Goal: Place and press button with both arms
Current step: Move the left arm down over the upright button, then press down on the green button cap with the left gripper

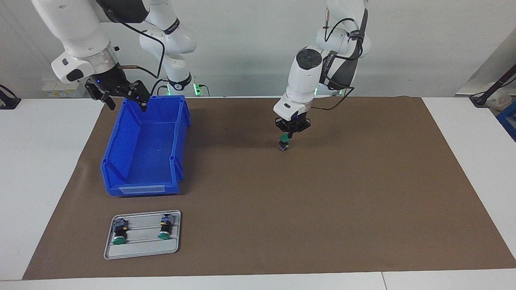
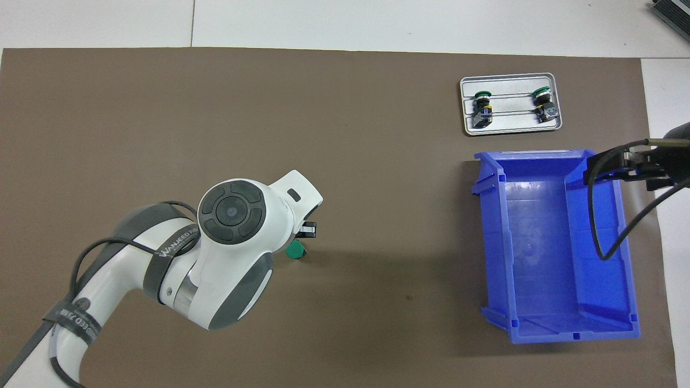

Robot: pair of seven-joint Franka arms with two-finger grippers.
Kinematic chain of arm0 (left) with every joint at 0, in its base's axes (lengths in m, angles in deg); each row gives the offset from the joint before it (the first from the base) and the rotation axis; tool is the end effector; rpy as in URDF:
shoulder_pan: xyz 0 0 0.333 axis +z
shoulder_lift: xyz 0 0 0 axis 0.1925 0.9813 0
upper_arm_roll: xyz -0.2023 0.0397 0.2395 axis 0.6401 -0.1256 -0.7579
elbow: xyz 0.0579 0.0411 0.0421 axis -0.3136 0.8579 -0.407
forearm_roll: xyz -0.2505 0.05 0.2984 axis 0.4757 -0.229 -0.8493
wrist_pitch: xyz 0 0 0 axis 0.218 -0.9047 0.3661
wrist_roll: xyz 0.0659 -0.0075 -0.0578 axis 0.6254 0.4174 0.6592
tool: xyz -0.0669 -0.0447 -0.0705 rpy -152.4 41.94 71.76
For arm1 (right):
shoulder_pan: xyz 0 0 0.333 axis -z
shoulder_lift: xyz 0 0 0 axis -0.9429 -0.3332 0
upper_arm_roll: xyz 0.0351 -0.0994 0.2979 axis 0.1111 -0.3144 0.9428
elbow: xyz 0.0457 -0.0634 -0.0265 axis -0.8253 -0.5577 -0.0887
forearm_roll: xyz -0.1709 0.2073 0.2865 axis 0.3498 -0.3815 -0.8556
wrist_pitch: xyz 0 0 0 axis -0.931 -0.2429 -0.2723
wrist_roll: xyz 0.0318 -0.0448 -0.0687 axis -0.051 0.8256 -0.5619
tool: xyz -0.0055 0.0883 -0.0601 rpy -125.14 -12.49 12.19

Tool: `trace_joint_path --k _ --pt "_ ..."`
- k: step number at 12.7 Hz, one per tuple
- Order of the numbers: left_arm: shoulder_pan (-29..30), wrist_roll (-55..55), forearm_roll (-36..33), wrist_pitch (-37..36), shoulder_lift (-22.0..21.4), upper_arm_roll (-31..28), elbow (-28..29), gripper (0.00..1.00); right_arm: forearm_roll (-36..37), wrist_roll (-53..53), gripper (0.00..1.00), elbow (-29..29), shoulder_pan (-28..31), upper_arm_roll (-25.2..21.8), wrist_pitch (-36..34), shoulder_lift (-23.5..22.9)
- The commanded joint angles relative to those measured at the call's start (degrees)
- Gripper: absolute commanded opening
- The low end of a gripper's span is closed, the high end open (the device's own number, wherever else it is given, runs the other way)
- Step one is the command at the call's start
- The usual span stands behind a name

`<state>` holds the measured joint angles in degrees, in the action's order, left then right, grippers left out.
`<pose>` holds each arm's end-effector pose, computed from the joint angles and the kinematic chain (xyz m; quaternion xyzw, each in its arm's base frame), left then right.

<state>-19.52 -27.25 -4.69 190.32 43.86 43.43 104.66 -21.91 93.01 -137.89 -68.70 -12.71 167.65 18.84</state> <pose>0.4584 -0.3276 0.4176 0.9987 -0.0465 0.0000 0.0192 0.5511 0.0084 0.6268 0.9983 -0.0540 -0.0240 0.0011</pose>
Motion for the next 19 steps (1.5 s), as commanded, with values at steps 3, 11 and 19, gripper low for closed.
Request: trace_joint_path --k 3,11,19 --pt "-4.18 4.05 0.35 4.73 -2.09 -0.87 5.79 0.0 -1.28 -1.27 1.0 -1.21 0.54 0.27 0.24 1.08" --pt "-4.54 4.67 0.35 6.5 -2.96 -0.87 9.57 0.0 -1.37 -1.27 1.0 -1.21 0.54 0.27 0.24 1.08" --pt "-4.54 4.41 0.35 14.31 -1.56 -0.87 14.58 0.0 -1.37 -1.36 1.0 -1.21 0.45 0.36 0.07 1.08"
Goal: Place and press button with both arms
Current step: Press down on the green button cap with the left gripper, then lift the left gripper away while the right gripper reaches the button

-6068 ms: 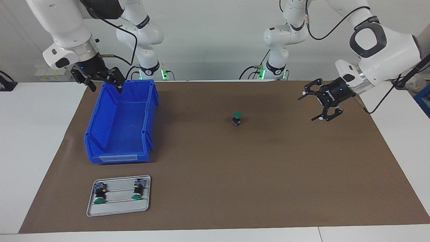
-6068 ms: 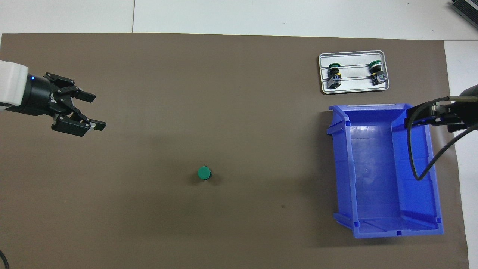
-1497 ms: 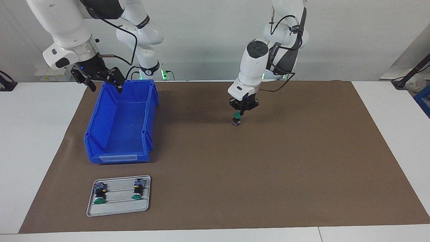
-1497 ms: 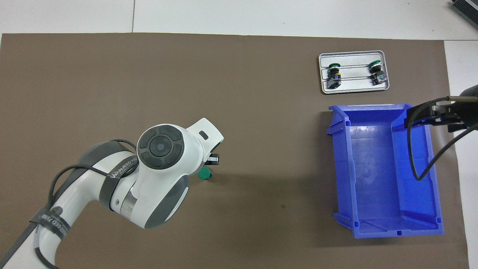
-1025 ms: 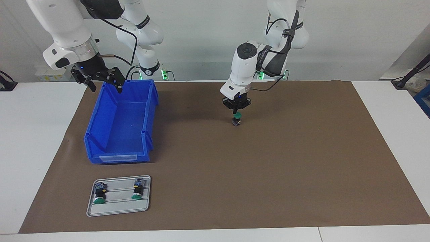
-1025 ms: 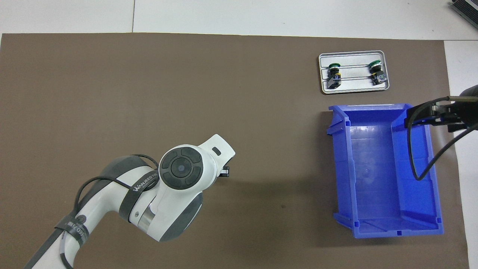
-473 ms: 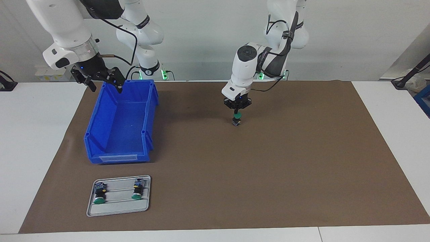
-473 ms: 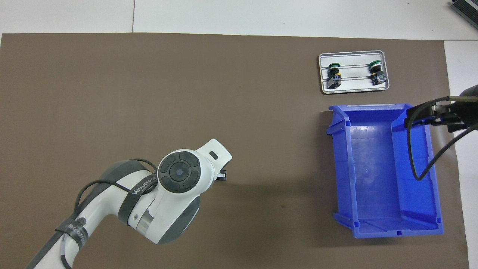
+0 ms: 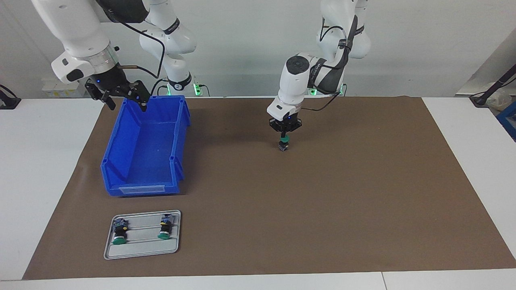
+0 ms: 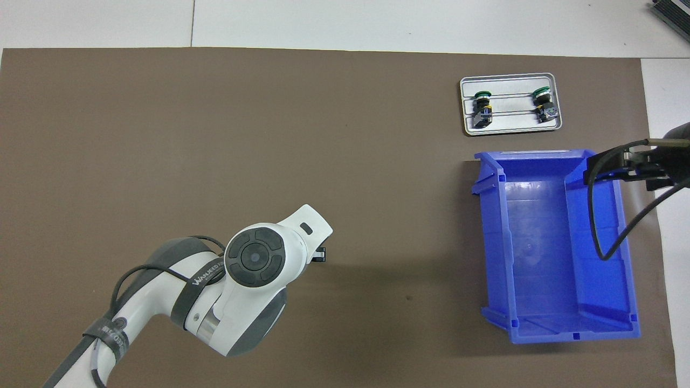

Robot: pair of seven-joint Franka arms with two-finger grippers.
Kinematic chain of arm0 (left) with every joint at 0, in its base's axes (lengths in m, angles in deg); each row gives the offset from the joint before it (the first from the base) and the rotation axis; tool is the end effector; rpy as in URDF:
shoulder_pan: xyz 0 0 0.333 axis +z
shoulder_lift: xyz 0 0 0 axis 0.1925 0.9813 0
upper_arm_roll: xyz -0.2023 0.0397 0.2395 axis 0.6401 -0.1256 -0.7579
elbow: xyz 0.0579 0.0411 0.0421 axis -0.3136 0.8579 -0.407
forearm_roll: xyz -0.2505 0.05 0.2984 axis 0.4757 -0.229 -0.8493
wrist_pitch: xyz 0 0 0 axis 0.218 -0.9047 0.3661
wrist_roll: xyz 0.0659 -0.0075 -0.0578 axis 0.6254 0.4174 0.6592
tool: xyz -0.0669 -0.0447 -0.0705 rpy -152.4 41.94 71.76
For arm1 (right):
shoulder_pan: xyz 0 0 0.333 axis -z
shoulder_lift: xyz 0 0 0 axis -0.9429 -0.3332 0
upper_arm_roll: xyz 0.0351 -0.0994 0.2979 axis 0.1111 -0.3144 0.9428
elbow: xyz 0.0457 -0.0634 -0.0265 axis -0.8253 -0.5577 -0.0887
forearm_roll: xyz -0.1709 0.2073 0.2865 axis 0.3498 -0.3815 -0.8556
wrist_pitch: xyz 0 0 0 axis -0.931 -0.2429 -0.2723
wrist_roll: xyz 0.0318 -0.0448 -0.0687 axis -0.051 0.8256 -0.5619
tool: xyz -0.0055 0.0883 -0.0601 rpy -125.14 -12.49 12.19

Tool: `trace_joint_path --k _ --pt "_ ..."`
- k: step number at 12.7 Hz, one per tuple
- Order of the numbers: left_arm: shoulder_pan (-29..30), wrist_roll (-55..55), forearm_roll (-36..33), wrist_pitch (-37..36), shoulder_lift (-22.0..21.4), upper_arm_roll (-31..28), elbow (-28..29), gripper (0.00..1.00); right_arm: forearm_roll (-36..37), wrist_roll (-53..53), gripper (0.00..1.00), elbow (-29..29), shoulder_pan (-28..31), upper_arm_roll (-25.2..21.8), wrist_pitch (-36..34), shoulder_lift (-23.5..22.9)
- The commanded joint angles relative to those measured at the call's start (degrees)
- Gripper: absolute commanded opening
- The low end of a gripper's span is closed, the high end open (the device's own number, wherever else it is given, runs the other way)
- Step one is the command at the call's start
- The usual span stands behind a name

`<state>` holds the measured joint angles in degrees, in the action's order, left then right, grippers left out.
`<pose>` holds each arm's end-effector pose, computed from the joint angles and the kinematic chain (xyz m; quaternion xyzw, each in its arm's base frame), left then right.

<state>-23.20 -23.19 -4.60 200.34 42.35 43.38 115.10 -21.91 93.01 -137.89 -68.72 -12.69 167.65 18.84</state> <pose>0.4140 -0.3370 0.3653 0.9989 -0.0401 0.0076 0.0230 0.5511 0.0088 0.6268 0.9983 -0.0536 -0.0240 0.0011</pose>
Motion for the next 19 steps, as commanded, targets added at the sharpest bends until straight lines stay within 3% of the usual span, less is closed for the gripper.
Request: trace_joint_path --k 1,7,10,14,19 --pt "-0.86 0.09 0.18 4.47 0.04 -0.82 4.76 0.0 -1.37 -1.36 1.0 -1.21 0.47 0.34 0.07 1.08" --pt "-1.21 -0.09 0.18 2.55 0.56 -0.91 2.32 0.0 -1.28 -1.01 1.0 -1.38 0.21 0.43 0.42 1.17" --pt "0.45 -0.44 0.18 -9.38 1.62 -1.0 -8.21 0.0 -1.28 -0.83 1.0 -1.47 0.12 0.43 0.85 1.17" --pt "8.96 -9.38 0.26 -25.71 1.53 -1.0 -22.27 0.0 -1.28 2.67 0.98 -3.31 -2.16 0.43 3.31 1.87" --pt "23.46 -27.83 0.35 -41.73 -1.28 -1.88 -30.03 0.0 -1.11 15.75 0.96 -8.49 -9.36 0.43 8.49 3.45"
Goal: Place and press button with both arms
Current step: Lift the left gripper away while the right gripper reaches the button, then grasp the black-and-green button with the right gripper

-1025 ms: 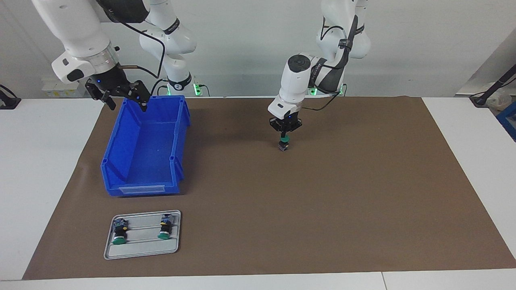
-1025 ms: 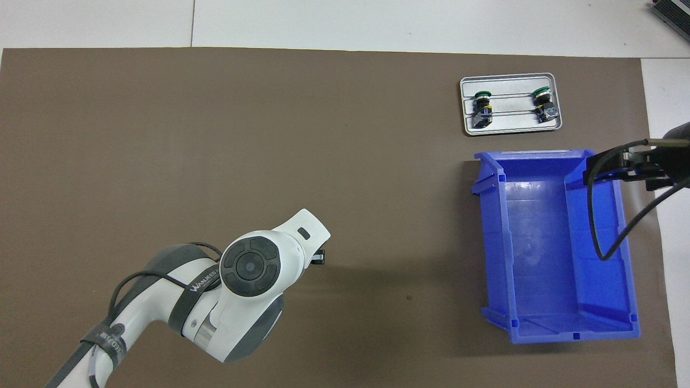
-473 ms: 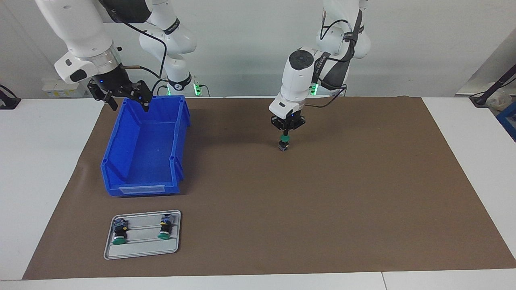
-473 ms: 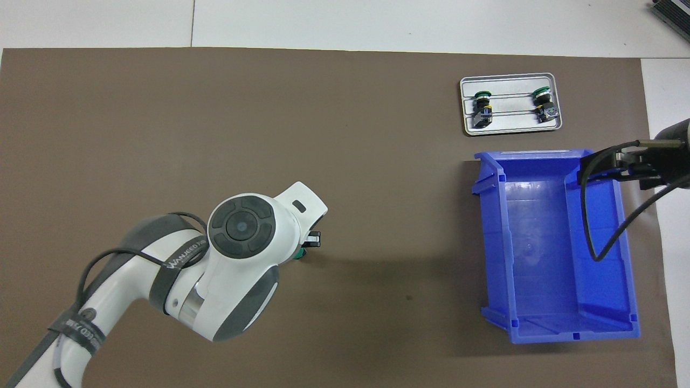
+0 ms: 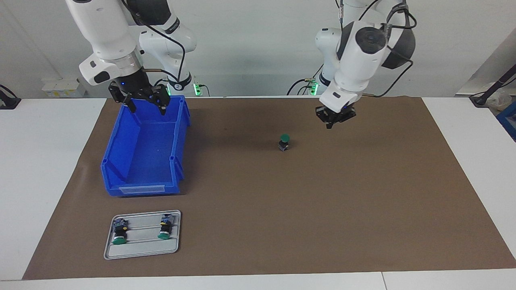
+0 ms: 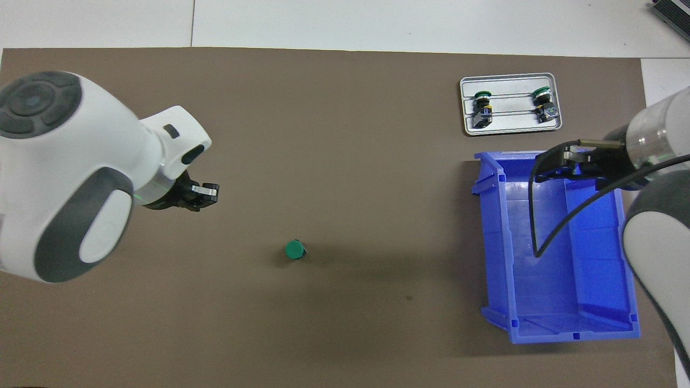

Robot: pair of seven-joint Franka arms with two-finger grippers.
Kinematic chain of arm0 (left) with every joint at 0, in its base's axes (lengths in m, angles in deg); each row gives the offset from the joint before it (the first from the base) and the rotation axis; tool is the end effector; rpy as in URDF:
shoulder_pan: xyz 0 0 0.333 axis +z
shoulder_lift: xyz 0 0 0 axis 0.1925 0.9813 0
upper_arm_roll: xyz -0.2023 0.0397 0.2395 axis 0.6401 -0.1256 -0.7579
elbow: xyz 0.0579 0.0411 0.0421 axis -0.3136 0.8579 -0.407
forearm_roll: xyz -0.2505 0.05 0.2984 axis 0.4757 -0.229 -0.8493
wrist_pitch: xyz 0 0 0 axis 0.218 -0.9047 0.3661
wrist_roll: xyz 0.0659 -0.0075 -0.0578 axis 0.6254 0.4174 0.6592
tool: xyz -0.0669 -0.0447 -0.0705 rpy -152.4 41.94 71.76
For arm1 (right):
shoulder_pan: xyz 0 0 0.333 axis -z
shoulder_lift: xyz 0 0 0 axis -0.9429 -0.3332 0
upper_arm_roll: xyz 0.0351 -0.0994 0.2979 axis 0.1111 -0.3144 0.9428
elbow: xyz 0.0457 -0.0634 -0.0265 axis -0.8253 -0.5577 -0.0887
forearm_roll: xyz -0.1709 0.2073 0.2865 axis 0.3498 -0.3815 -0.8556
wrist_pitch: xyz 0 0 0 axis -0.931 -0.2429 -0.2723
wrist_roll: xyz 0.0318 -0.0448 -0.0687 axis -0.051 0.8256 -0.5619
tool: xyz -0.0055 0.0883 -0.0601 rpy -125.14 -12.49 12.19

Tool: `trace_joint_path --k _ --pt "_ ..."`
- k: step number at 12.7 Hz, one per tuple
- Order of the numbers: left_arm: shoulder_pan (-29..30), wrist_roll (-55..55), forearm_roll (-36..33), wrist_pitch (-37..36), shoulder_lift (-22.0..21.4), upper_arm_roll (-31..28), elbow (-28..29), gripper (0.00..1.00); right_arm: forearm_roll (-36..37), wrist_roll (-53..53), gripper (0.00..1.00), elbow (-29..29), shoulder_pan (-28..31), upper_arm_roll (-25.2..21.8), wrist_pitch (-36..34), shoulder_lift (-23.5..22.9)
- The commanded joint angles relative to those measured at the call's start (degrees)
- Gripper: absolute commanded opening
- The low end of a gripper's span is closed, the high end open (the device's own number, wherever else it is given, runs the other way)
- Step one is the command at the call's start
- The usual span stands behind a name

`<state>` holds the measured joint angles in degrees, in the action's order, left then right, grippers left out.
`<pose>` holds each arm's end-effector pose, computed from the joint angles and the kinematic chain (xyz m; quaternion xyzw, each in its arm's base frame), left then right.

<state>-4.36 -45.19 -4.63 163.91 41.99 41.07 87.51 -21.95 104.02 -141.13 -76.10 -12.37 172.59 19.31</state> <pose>0.5300 -0.1748 0.5383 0.9968 -0.0561 -0.0568 0.0028 0.5503 0.0836 0.6122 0.9966 -0.0825 -0.0051 0.0005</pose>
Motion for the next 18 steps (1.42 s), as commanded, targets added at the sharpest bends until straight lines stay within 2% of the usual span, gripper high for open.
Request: trace_joint_path --k 1,4,8,9,10,11,18 --pt "7.08 -9.0 0.38 -7.76 -1.88 0.43 -3.41 0.0 -0.97 8.33 0.96 -6.91 -3.39 0.11 5.13 3.68" --pt "9.74 -11.49 0.29 -10.42 -4.34 0.43 -3.42 0.0 -0.1 21.42 0.95 -7.81 -9.44 0.11 6.72 2.38" --pt "11.06 -11.49 1.17 -10.07 -4.61 0.25 -3.59 0.0 1.05 38.47 0.95 -7.63 -17.97 0.11 11.81 -2.71" --pt "11.06 -11.49 1.17 -9.72 -4.52 0.26 -3.51 0.2 2.09 42.08 0.95 -7.46 -20.34 0.11 13.3 -4.38" --pt "11.06 -11.58 1.17 -9.37 -4.61 0.34 -3.51 0.69 2.97 45.6 0.95 -7.2 -22.28 0.11 14.45 -6.05" --pt "11.06 -11.14 1.08 -9.01 -4.7 0.43 -3.51 1.0 2.98 49.03 0.95 -7.11 -23.78 0.11 15.94 -7.46" --pt "11.15 -6.05 1.08 -7.78 -5.75 0.43 -1.76 1.0 2.37 64.94 0.95 -6.93 -31.34 0.19 26.31 -15.2"
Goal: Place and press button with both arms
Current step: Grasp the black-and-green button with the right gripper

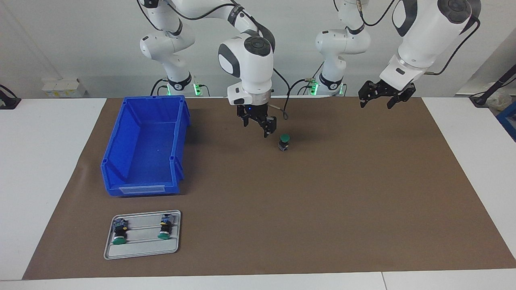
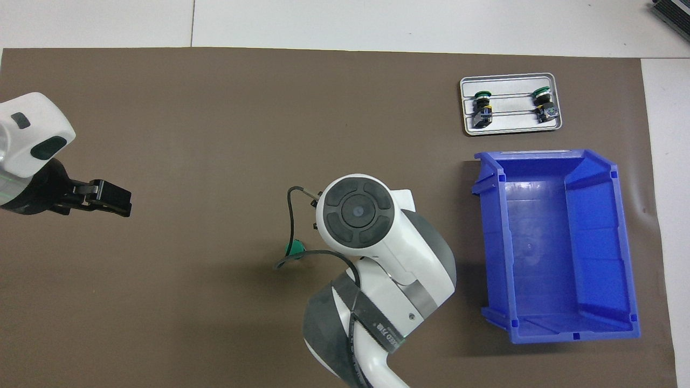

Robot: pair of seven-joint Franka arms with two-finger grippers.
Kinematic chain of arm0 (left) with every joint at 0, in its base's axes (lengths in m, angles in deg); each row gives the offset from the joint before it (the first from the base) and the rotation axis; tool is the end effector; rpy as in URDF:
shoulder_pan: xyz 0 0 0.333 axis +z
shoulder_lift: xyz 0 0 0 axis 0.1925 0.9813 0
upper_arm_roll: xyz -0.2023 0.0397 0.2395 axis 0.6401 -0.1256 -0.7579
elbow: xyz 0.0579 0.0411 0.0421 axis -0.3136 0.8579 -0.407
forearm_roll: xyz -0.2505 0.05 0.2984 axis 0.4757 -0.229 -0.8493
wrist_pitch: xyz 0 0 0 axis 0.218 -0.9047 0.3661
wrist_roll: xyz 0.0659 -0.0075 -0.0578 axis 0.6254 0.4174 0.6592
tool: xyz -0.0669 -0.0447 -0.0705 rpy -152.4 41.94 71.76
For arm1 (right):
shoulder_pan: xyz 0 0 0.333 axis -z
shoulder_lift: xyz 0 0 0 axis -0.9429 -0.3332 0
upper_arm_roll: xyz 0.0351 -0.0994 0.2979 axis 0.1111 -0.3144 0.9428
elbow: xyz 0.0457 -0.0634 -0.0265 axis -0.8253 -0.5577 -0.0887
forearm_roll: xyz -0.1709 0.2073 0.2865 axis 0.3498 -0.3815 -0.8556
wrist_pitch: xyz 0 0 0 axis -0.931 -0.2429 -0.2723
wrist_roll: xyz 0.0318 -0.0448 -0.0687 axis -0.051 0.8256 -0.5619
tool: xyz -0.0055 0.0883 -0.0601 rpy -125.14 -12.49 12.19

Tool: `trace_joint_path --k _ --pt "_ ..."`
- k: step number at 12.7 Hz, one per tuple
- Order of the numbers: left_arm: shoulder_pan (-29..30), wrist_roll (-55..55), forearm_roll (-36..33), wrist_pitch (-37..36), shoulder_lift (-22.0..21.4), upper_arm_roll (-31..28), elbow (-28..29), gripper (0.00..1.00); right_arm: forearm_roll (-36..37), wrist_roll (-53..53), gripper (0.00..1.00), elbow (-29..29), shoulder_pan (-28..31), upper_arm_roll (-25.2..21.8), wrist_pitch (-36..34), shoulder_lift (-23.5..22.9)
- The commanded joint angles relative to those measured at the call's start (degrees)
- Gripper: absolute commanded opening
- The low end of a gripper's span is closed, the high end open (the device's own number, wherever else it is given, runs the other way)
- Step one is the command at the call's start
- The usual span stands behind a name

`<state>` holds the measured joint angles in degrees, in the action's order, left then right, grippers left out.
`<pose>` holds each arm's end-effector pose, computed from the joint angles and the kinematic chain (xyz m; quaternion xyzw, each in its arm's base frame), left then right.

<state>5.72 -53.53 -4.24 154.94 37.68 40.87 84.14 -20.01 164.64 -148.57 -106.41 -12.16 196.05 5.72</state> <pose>0.5218 -0.0752 0.5949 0.9968 -0.0415 -0.0670 0.0129 0.4936 0.3960 0.4444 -0.9427 0.3331 -0.0154 0.0098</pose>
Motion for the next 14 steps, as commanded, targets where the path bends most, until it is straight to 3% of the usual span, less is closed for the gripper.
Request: trace_joint_path --k 1,4,5,8,14 --pt "1.07 2.83 0.69 3.36 -1.53 0.63 2.32 1.0 0.51 5.4 0.95 0.51 -1.65 -0.02 4.0 -2.58" --pt "1.25 2.39 0.43 11.36 -1.09 0.54 2.68 1.0 -0.02 6.63 0.95 2.95 -2.36 0.07 4.28 -5.73" --pt "1.25 2.3 0.43 11.46 -1.09 0.37 2.68 1.0 0.24 8.47 0.95 5.67 -4.1 0.07 3.75 -8.62" --pt "1.16 1.78 -0.36 10.94 -1.18 0.01 2.94 1.0 1.12 11.55 0.95 6.66 -5.61 0.07 5.76 -11.99" --pt "1.07 1.69 -2.91 8.4 -1.44 0.01 3.03 1.0 1.21 13.84 0.89 4.38 -7.98 0.07 9.28 -12.78"
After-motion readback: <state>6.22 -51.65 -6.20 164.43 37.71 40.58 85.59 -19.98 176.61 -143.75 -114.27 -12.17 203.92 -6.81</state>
